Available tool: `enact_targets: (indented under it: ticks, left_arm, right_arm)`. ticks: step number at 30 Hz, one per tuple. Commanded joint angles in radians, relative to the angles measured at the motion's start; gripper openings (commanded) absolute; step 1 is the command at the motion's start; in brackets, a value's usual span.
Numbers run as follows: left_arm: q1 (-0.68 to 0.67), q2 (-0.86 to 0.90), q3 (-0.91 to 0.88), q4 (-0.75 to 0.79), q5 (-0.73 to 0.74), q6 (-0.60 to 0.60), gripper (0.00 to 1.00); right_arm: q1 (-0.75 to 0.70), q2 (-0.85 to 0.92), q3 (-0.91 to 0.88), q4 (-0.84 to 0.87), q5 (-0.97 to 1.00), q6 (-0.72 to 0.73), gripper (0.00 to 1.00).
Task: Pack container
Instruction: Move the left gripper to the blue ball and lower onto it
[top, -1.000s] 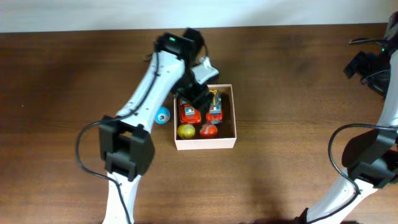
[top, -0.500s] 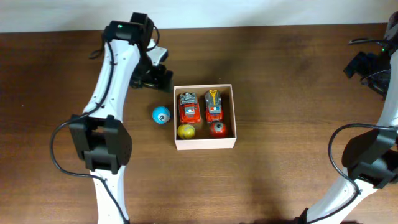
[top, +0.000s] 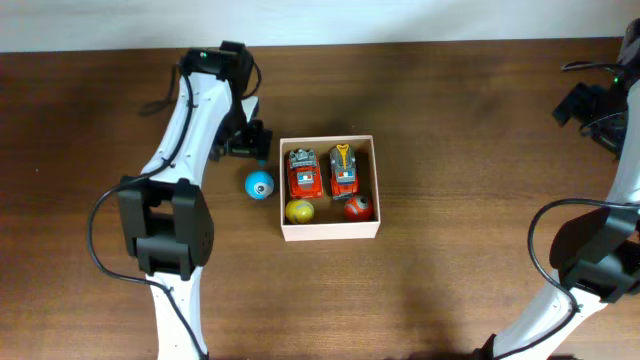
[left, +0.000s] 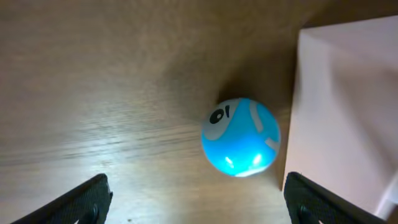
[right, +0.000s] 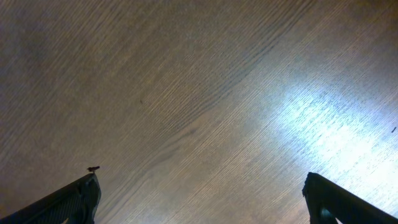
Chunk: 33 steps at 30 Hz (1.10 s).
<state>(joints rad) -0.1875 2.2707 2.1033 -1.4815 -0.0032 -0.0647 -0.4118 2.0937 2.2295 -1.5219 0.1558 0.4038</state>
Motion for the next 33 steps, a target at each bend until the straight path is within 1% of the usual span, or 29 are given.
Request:
enact_targets:
  ticks: [1,6,16,21,26,27,31,33]
  left_arm:
    - [0.0,0.007,-0.068,0.022,0.038,-0.053,0.9]
    - [0.0,0.007,-0.105,0.046,0.067,-0.064,0.91]
    - [0.0,0.007,-0.136,0.043,0.067,-0.103,0.9]
    - [0.0,0.007,-0.195,0.08,0.068,-0.103,0.91]
    - [0.0,0.007,-0.206,0.097,0.068,-0.103,0.89]
    - [0.0,0.007,-0.206,0.102,0.068,-0.103,0.84]
    - [0.0,0.007,-0.206,0.114,0.068,-0.103,0.72]
    - [0.0,0.007,-0.206,0.124,0.076,-0.103,0.71]
  right_arm:
    - [-0.001,-0.028,0.019,-0.001,0.002,-0.004,0.99]
    - [-0.001,-0.028,0.019,-0.001,0.002,-0.004,0.99]
    - [-0.001,-0.028,0.019,-0.001,0.002,-0.004,0.99]
    - [-0.001,-0.028,0.019,-0.001,0.002,-0.003,0.99]
    - [-0.001,-0.028,0.019,-0.001,0.002,-0.004,0.99]
    - [-0.001,-0.028,0.019,-0.001,0.002,-0.004,0.99]
    - [-0.001,-0.028,0.019,-0.001,0.002,-0.004,0.99]
    - [-0.001,-0.028,0.019,-0.001,0.002,-0.004,0.99]
